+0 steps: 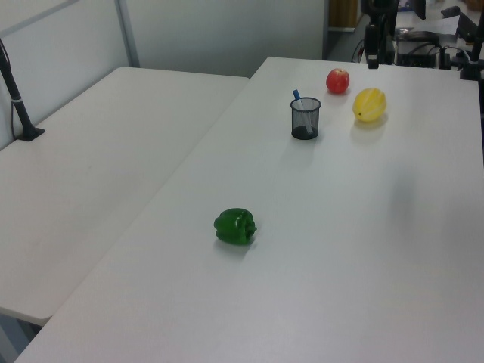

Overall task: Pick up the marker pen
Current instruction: 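Move the gripper toward the black mesh pen cup, then lower the open gripper over the marker in the pen cup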

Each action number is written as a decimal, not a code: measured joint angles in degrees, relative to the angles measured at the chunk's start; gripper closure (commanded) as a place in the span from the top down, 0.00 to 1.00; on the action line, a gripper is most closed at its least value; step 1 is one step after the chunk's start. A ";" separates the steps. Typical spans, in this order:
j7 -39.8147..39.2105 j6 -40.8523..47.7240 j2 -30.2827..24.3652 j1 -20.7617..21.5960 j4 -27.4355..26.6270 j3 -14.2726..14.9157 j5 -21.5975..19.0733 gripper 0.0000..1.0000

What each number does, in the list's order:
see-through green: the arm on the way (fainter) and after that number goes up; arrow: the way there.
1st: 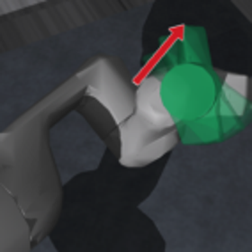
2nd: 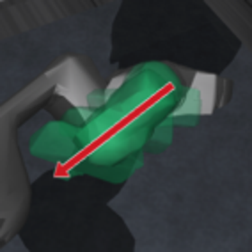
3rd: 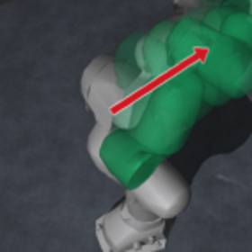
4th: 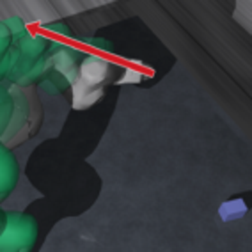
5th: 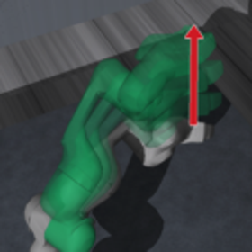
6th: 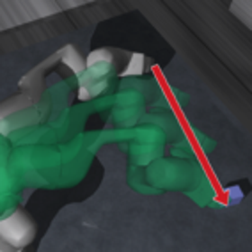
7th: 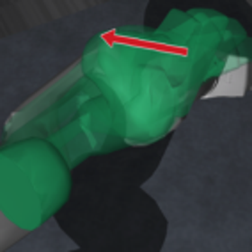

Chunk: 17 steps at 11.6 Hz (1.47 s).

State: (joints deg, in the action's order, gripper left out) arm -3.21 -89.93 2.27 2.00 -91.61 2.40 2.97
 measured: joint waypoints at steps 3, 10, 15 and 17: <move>0.00 -1.74 0.37 -2.92 0.00 0.06 0.00 1.00; 8.07 -21.84 6.19 -7.87 0.03 0.12 0.00 0.97; 9.32 -37.55 12.86 -9.04 0.05 0.13 0.00 0.96; 9.32 -44.08 15.95 -9.11 0.06 0.13 0.40 0.96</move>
State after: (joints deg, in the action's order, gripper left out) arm 6.11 -134.01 18.22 -7.11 -91.55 2.53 3.37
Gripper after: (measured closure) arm 0.031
